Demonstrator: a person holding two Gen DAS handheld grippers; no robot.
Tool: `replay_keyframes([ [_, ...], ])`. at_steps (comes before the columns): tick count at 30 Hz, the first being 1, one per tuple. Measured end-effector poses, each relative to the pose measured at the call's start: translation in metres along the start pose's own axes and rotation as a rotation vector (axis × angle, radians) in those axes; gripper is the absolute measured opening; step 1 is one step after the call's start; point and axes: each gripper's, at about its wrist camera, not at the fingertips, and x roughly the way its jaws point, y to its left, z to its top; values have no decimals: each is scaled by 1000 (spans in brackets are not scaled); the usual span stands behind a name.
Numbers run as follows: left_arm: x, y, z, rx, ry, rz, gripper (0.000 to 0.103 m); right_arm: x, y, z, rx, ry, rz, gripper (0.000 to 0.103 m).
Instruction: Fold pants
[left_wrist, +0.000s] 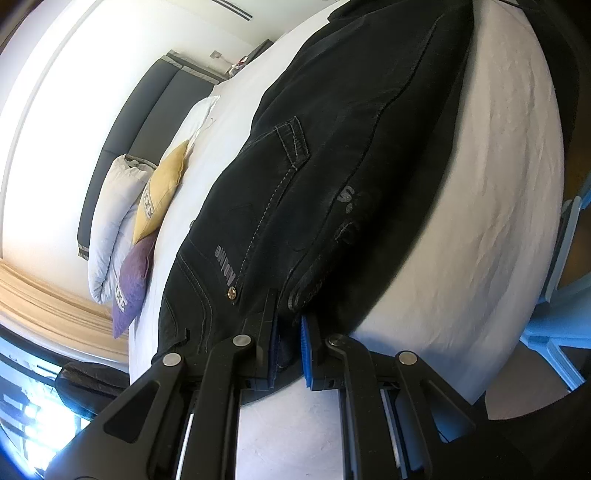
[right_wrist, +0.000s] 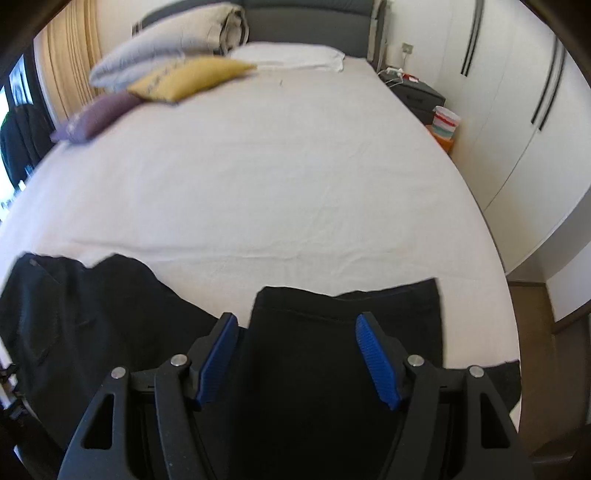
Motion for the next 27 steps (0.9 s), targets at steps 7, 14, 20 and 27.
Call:
replay_keyframes([
  [7,-8,-1,3,-11,-1,-3,9,41,32,-4,-117,98,-159,69],
  [14,-10,1,3,-14,4,0,9,48,35,-8,-156,116,-190,14],
  [20,-10,0,2,-6,8,4,9,1,-2,-16,-28,-17,-100,7],
  [27,-10,-2,3,-3,23,2,9,-72,-109,-71,328,-210,-19,7],
])
